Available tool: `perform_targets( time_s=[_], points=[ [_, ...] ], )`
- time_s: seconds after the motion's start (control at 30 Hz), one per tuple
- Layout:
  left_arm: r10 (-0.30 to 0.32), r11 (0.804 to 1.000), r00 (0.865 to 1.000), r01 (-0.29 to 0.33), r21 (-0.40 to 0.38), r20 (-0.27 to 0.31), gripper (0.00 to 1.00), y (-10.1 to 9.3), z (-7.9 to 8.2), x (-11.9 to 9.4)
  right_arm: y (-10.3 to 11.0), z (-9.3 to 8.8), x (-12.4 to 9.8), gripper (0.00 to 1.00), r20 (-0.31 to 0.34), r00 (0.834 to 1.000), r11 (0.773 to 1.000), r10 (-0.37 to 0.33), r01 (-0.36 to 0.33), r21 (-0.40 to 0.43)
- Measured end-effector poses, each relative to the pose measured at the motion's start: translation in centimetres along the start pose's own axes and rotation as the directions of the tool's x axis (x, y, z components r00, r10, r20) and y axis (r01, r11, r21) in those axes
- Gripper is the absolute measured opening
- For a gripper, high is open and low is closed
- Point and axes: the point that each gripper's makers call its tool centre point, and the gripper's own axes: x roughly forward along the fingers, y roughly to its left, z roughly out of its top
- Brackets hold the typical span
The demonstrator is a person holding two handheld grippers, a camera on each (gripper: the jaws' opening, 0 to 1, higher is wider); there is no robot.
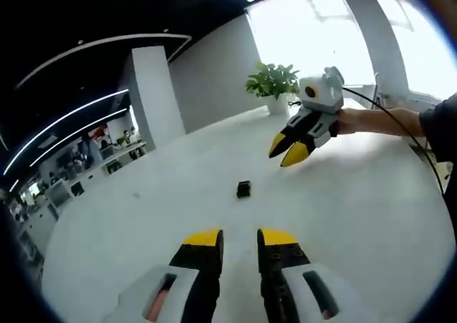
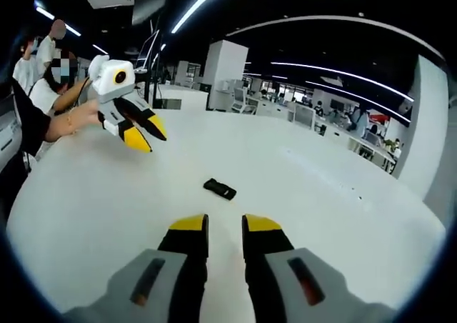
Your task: Snap the two parts of the plastic buckle together until the buckle closes and remains connected.
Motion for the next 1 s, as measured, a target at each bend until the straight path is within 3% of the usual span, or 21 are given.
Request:
perform_targets(
  time_s=[0.2,0.4,1.0],
  points=[
    [0.013,0.999,1.0,-0.013,-0.029,-0.004,0.19,0.3,-0.1,0.3,-0.2,-0.4,0.0,0.19,-0.024,0.999,0.999,-0.035,0.036,0.038],
    [0.025,0.997,1.0,-0.026,-0.068,-0.006,0.19,0.6,-0.2,0.4,-0.2,0.2,0.3,0.19,0.004,0.999,0.998,-0.038,0.038,0.044],
    [0.066,0.996,0.997,-0.064,-0.068,0.035,0.19,1.5,0.6,-0.7,-0.4,1.1,6.2,0.21,0.002,1.0,0.999,-0.009,0.009,0.047]
  ],
)
